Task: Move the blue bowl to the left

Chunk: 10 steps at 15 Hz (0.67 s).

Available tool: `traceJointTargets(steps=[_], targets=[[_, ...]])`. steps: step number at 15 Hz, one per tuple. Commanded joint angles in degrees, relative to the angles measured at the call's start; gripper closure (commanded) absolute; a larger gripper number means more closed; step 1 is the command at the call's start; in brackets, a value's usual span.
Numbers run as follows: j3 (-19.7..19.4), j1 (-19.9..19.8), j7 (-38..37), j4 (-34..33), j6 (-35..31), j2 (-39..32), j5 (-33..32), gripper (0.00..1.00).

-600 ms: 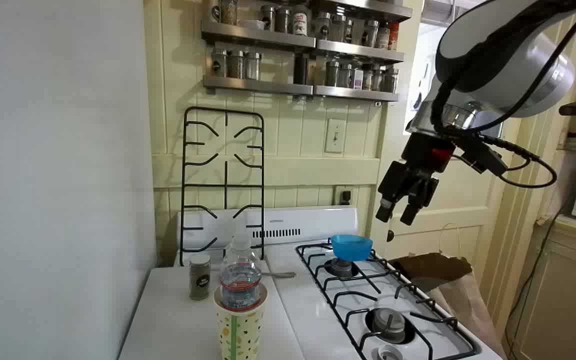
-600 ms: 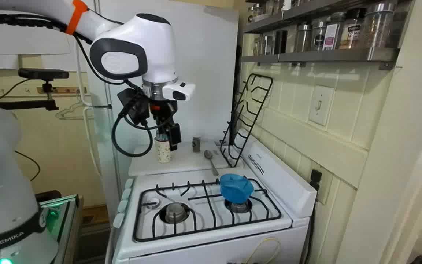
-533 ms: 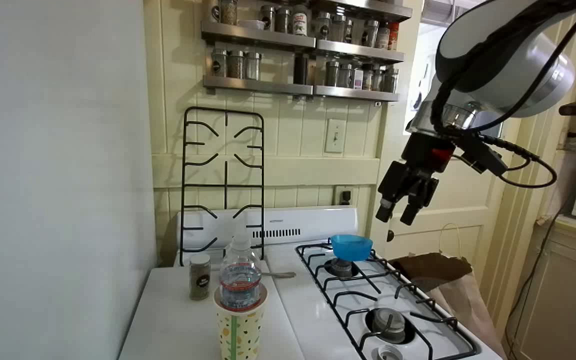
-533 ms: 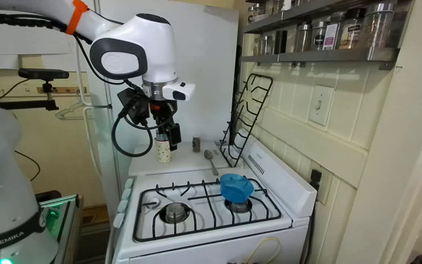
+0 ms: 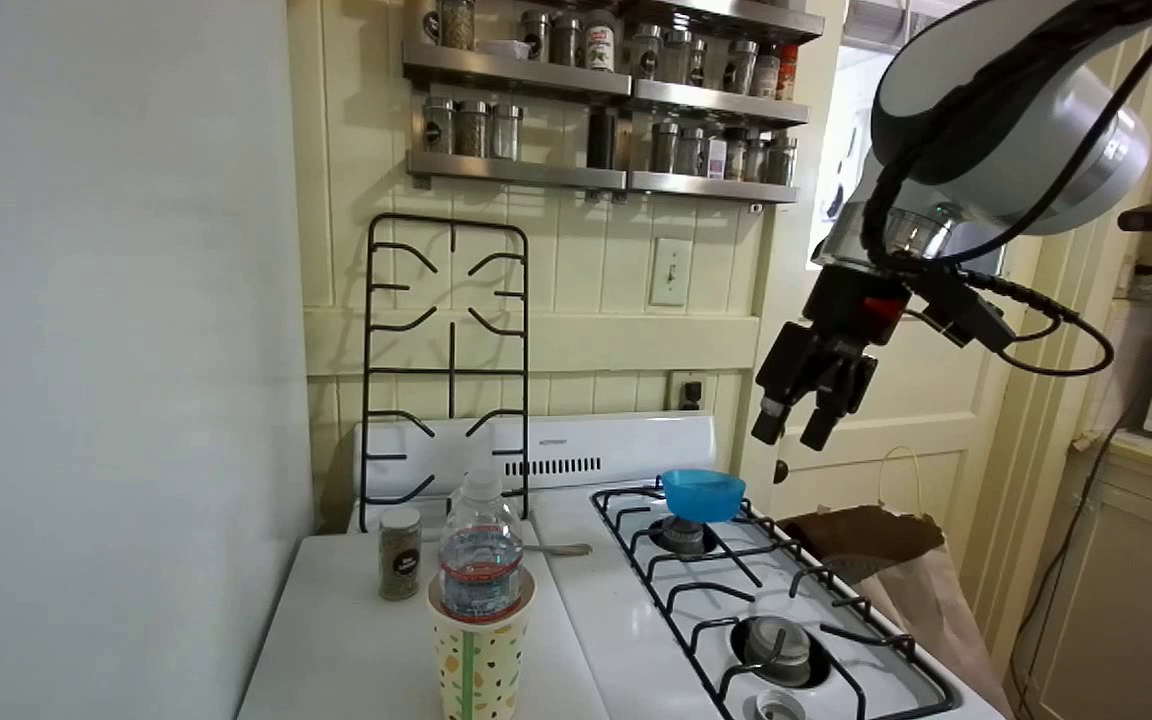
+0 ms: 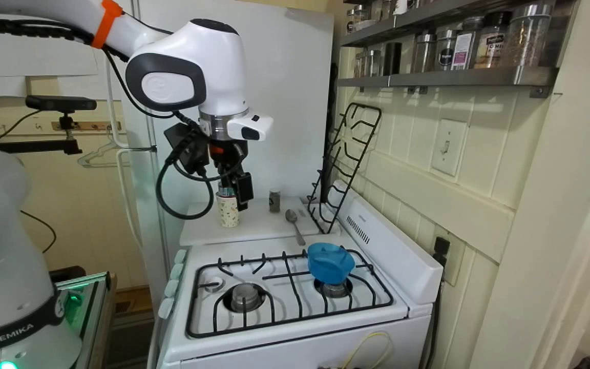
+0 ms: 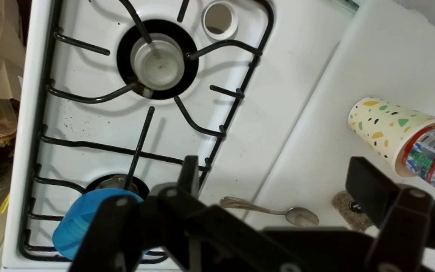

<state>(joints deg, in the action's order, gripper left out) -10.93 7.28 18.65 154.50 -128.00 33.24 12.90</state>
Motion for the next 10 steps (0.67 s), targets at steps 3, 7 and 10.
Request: traceJointTargets(steps=[3, 7, 10], targets=[[0.91, -0.96, 0.46, -0.13, 0.30, -0.08, 0.60, 0.00], [0.91, -0.96, 0.46, -0.13, 0.30, -0.08, 0.60, 0.00], [3.68, -4.77, -1.58, -0.45, -1.44, -2.48, -6.81, 0.00]])
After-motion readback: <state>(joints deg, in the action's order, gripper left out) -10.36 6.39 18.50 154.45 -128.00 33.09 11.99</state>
